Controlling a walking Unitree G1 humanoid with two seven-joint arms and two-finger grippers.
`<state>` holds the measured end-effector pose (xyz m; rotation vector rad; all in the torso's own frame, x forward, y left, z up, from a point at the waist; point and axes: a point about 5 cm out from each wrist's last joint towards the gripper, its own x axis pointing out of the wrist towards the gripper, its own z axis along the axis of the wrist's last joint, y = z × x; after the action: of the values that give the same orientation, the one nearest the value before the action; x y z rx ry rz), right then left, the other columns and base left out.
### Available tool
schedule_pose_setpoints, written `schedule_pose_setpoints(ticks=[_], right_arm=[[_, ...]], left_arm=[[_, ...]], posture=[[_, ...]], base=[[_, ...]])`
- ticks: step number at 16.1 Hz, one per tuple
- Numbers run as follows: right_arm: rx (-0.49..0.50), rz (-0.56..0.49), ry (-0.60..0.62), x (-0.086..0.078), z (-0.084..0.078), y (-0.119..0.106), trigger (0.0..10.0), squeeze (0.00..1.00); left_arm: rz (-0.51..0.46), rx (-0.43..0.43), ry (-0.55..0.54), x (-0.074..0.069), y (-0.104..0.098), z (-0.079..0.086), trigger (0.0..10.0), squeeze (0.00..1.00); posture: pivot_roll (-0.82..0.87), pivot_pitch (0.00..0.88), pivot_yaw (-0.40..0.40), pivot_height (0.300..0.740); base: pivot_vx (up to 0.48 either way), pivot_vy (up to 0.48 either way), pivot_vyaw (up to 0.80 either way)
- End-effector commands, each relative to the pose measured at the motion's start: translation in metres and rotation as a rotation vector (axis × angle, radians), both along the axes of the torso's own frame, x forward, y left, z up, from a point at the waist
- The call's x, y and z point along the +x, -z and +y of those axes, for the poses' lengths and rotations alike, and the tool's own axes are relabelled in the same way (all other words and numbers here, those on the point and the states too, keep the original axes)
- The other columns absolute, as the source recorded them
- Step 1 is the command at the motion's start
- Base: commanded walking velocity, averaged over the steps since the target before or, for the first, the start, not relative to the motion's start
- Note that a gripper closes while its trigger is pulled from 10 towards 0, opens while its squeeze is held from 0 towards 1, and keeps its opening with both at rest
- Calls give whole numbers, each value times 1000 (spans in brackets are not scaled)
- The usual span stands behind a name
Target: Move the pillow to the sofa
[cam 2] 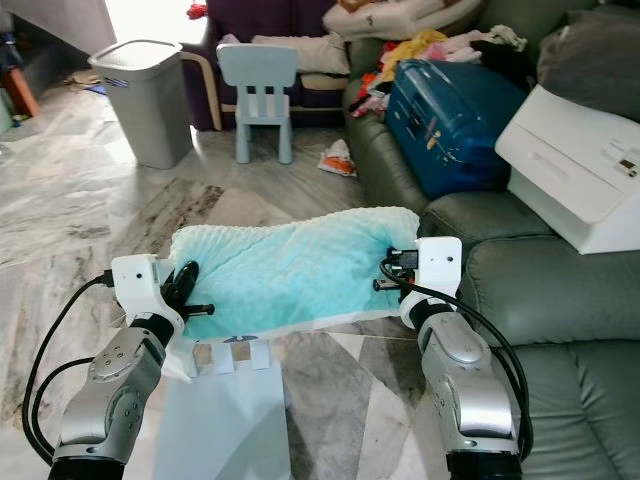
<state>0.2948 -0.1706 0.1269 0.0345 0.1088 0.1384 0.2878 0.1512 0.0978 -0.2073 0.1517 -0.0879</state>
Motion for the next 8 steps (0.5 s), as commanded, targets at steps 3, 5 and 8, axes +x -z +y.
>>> schedule_pose_setpoints(ticks=[3,5,8], right_arm=[[3,-44,-16,2,2,-10,10000,0],[2,-46,-22,2,3,-11,10000,0],[-3,-42,-27,0,5,-9,10000,0]], left_arm=[[-10,14,15,0,-2,-1,10000,0],[-9,15,16,0,-1,-1,10000,0],[-2,4,13,-1,1,-1,10000,0]], posture=[[-144,0,-25,740],[-144,0,-25,740],[-146,0,-26,740]], base=[[0,0,-752],[0,0,0],[0,0,0]])
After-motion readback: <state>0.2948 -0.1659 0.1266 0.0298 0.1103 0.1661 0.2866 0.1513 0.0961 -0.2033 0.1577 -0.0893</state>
